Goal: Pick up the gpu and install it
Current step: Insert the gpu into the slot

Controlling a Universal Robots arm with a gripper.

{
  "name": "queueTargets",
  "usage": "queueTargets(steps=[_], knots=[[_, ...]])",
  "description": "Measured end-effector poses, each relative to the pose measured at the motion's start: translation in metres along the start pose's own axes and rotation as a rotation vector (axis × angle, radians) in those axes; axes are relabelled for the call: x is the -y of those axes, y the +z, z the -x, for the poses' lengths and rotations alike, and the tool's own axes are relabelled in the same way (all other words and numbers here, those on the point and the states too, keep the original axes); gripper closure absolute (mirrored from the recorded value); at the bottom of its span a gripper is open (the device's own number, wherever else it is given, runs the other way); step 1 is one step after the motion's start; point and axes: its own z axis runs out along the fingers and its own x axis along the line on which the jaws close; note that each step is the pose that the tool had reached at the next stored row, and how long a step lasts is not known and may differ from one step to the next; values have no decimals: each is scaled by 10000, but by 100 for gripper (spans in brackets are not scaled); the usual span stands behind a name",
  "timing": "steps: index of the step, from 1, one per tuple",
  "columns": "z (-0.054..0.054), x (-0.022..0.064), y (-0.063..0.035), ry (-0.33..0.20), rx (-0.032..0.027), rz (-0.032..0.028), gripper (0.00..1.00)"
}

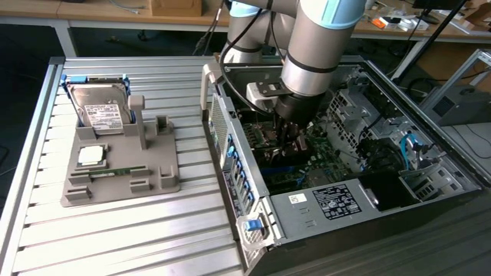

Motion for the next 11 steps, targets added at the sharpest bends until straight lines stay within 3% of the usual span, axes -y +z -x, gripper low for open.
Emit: queueTargets(steps=[11], knots=[[-135, 4, 4, 26, -7, 6, 73]])
